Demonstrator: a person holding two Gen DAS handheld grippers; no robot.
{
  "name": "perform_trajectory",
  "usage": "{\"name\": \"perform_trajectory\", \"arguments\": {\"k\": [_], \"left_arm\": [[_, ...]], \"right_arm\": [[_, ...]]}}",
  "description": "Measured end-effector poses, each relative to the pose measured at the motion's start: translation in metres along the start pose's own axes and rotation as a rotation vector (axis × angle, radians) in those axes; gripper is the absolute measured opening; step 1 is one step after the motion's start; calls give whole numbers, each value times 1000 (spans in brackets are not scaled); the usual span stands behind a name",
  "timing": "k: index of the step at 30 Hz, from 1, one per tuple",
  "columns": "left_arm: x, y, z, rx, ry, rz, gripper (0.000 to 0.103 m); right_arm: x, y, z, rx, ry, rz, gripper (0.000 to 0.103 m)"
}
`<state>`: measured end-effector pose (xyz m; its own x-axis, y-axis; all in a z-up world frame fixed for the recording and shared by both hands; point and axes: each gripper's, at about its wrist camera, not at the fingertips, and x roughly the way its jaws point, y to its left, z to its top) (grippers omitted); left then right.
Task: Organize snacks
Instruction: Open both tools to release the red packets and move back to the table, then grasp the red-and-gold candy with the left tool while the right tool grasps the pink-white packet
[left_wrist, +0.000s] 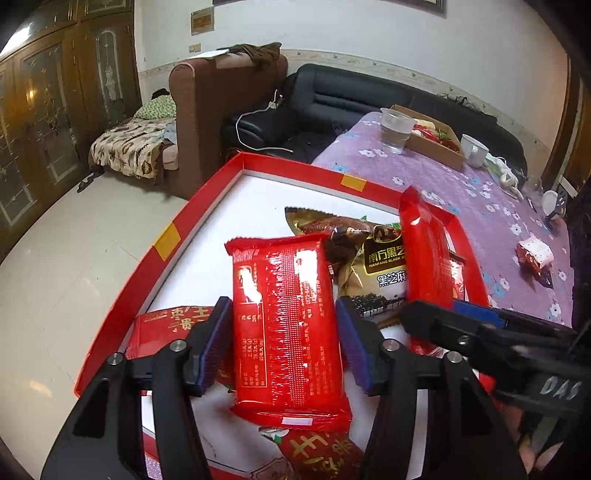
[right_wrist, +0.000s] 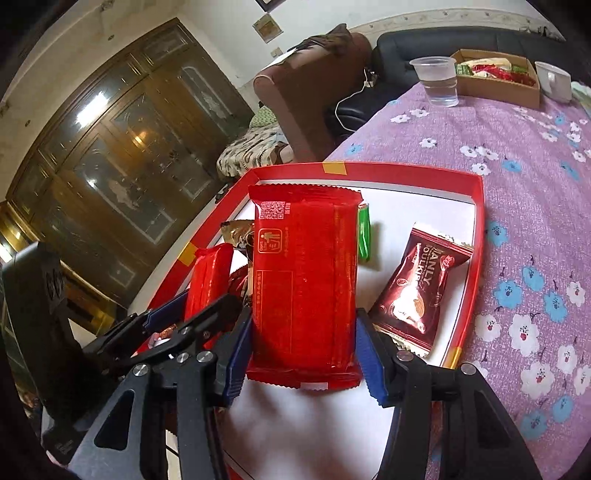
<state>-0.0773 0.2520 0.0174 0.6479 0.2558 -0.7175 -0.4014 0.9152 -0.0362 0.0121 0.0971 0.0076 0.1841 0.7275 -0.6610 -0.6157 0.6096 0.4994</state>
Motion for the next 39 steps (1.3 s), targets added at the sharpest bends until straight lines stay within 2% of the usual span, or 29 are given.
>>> {"name": "perform_trajectory", "arguments": {"k": [5,8,11,14,16,18,22,26,29,33,35,37,39], "left_arm": [[-10,0,-2,8,-41,59,67],[-20,-1,0,17,-79,105,77],[-32,-10,3,34,-122,119,77],[-45,-29,8,94,-162,105,78],[-51,-49,14,148,-176,77,83],[-54,-69,20,198,-187,53,84],[-50,-122,30,317,-170,-10,84],[-33,-178,32,410,-133,-35,84],[-25,-210,28,460,-115,-41,84],[-17,-233,23,489,-84,-54,84],[-15,-237,21,492,-73,-59,84],[-13,-240,20,498,-62,-65,84],[-11,-243,20,506,-57,-64,84]], "right_arm": [[-27,-12,8,25,-4,49,64],[-63,-27,13,15,-74,48,70],[-104,-61,21,64,-172,-4,73],[-139,-106,33,139,-249,-98,74],[-156,-133,38,175,-281,-151,76],[-175,-171,43,241,-310,-195,77],[-192,-232,36,357,-391,-175,77],[-186,-256,29,338,-367,-230,72],[-178,-262,30,342,-345,-206,68],[-158,-257,32,305,-285,-244,67],[-142,-263,31,318,-216,-275,60],[-140,-260,33,290,-205,-304,57],[-139,-259,32,289,-191,-346,48]]}}
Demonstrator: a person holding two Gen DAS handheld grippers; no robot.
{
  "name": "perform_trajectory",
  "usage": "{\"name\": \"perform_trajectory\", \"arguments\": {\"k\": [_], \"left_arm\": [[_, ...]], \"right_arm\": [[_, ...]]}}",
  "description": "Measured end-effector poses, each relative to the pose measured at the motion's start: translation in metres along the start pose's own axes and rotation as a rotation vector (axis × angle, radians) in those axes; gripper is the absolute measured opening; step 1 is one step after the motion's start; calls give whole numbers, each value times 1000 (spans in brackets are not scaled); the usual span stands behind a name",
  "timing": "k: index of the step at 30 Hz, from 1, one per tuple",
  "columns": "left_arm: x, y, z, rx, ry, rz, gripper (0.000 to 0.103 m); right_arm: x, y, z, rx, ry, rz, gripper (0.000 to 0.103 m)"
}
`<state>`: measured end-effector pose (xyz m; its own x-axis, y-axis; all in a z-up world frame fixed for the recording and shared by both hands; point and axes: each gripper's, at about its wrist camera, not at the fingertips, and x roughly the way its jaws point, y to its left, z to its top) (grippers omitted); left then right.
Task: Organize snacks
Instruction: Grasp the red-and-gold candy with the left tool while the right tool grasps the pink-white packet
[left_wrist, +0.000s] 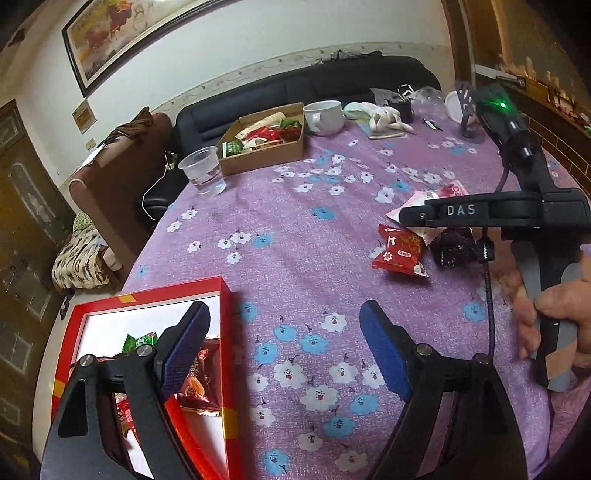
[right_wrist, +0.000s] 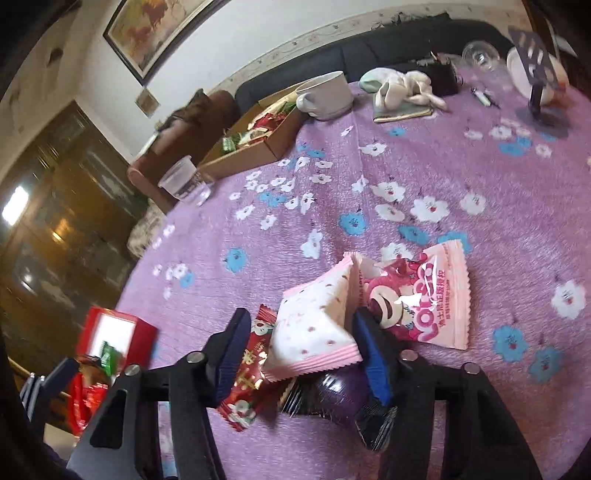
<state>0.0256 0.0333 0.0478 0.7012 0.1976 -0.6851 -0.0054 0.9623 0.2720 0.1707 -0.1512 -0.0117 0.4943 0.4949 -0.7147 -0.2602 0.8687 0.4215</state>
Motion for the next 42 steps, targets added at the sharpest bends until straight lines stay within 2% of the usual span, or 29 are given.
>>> {"name": "perform_trajectory", "arguments": {"k": [3,5,8,14,16,24,29,30,33,37,38,42], "left_arm": [[1,-2,3,-6,0,-17,84],[4,-6,5,-3,1,-45,84],[10,-15,10,28,9,-71,84],[30,-34,25,24,33,-171,84],[37,-42,30,40,36,-206,84],[69,-66,44,111,80,-241,84],[84,-69,41,80,105,-273,83],[87,-69,40,75,106,-277,82],[92,-67,38,46,106,-316,55],[92,-66,37,29,99,-326,46],[91,-67,36,29,95,-330,41],[82,-63,32,9,79,-341,31]], "right_arm": [[0,4,-3,-40,7,-62,34],[-1,0,-1,-35,31,-88,16],[-4,-15,1,52,68,1,14],[-17,-41,6,212,60,152,14],[-23,-45,7,233,47,171,14],[-36,-51,11,282,4,205,14],[-37,-49,11,280,5,220,14],[-37,-47,11,278,5,223,14],[-36,-44,12,272,8,239,14],[-37,-39,13,260,5,254,14],[-37,-37,13,254,3,258,14],[-37,-31,14,244,5,277,14]]}}
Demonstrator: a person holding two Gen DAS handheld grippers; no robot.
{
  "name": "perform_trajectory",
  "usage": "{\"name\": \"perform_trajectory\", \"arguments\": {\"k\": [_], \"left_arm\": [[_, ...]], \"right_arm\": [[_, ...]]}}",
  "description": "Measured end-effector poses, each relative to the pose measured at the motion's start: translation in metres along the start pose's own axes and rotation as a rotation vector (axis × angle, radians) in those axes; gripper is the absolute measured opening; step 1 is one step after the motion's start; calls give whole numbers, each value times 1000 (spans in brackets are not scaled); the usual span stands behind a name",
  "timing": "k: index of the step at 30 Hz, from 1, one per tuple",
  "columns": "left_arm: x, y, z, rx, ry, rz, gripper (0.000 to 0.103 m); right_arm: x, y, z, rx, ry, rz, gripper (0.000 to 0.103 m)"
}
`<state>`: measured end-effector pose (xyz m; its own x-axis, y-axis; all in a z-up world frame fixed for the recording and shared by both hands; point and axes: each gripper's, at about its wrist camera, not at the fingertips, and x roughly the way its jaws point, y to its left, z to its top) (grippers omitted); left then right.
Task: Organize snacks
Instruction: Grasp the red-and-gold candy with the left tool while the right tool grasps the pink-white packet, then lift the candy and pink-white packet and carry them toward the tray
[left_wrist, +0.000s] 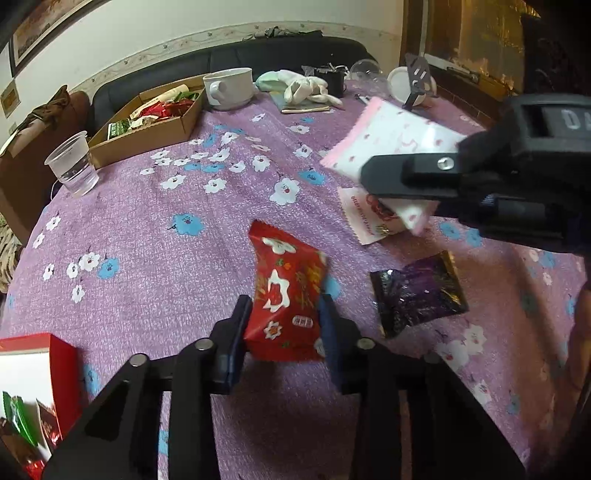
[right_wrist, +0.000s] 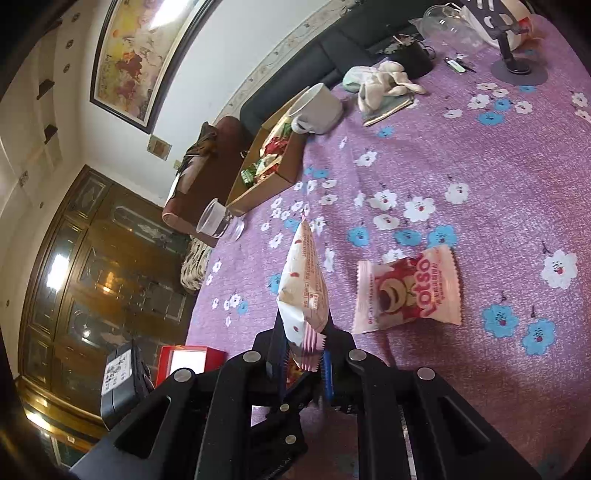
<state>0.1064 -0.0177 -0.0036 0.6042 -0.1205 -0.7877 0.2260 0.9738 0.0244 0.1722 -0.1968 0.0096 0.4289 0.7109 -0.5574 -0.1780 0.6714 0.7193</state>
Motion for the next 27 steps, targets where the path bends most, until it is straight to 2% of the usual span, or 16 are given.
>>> {"name": "perform_trajectory", "arguments": {"k": [2,3,5,12,24,27], "left_arm": [[-6,1,-3,-11,-9,7,28],[-10,2,-5,-14,-13,5,13],[-13,3,-9,-20,-14,11,10],[-18,9,-19,-51,-15,-21,7],[-34,24,-26,-129,-62,-68,4],[-31,25,-27,-130,-53,-60,5]], "right_arm": [[2,4,-2,-12,4,-3,14],[4,6,-3,-20,10,-1,14],[6,10,-4,-30,16,1,14],[10,12,-6,-36,27,-3,14],[20,29,-13,-78,61,32,15],[28,34,-18,-100,80,5,15]]}}
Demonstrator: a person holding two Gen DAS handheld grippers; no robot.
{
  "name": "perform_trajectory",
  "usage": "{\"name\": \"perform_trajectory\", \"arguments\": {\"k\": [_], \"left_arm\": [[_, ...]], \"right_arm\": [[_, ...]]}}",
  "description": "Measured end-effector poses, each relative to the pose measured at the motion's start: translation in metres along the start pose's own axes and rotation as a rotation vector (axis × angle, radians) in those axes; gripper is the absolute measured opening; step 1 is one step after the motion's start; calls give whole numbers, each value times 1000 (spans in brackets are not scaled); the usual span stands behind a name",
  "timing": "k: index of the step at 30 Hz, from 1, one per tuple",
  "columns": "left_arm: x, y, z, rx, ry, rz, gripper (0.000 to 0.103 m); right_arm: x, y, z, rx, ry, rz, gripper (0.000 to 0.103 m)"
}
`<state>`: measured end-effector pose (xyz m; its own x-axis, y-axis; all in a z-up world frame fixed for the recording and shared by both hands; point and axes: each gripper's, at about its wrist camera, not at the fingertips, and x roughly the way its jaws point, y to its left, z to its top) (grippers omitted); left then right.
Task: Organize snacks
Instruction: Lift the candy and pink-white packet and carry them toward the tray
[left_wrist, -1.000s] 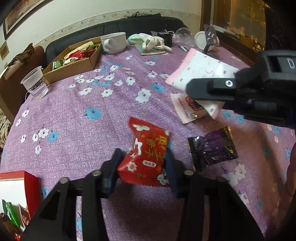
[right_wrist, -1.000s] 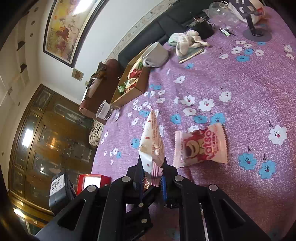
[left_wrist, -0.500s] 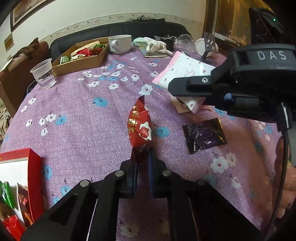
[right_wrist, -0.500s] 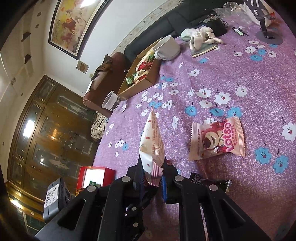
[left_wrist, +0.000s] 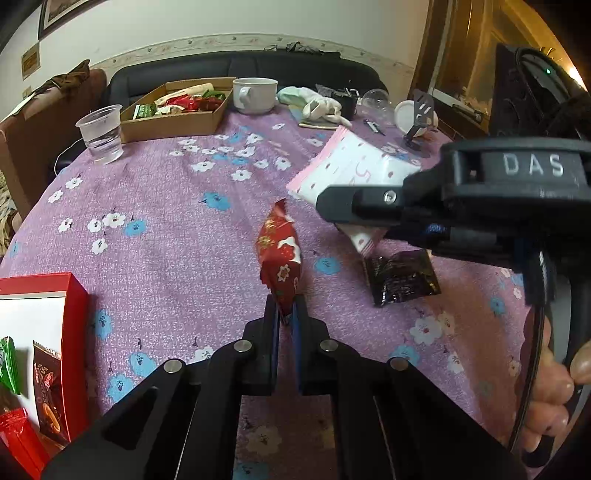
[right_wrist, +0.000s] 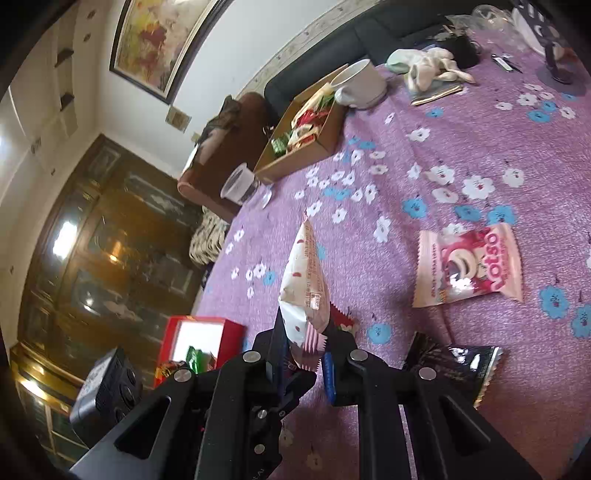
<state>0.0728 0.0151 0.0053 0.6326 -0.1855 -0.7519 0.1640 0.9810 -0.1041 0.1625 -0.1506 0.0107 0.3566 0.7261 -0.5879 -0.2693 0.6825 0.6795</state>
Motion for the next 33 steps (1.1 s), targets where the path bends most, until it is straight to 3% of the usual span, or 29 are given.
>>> {"name": "perform_trajectory", "arguments": {"k": [4,7,9,11,15,18,21,22,23,24,30,33], "left_arm": [[12,-2,2,6,47,4,12],[16,-2,3,6,49,17,26],[16,-1,6,2,41,30,52],[15,1,9,1,28,51,62],[7,9,10,-23,41,53,62],[-11,7,15,16,25,97,62],[-25,5,24,69,-13,136,66],[-28,3,29,102,-25,159,70],[-27,2,33,130,-28,177,79],[-24,1,36,157,-27,195,80],[21,6,40,239,95,214,79],[27,7,37,220,93,180,79]], "right_arm": [[9,-7,-2,25,34,-29,16],[15,-15,-3,44,56,-61,16],[22,-23,-5,66,82,-79,16],[28,-30,-7,83,101,-94,16],[22,-32,-6,91,93,-93,16],[20,-39,-5,114,119,-90,17],[17,-57,-4,224,156,-7,22],[16,-64,-3,262,161,36,31],[15,-70,-3,304,162,86,38],[13,-76,-4,345,154,119,40],[9,-93,-5,432,107,163,43],[5,-98,-6,451,86,175,42]]}}
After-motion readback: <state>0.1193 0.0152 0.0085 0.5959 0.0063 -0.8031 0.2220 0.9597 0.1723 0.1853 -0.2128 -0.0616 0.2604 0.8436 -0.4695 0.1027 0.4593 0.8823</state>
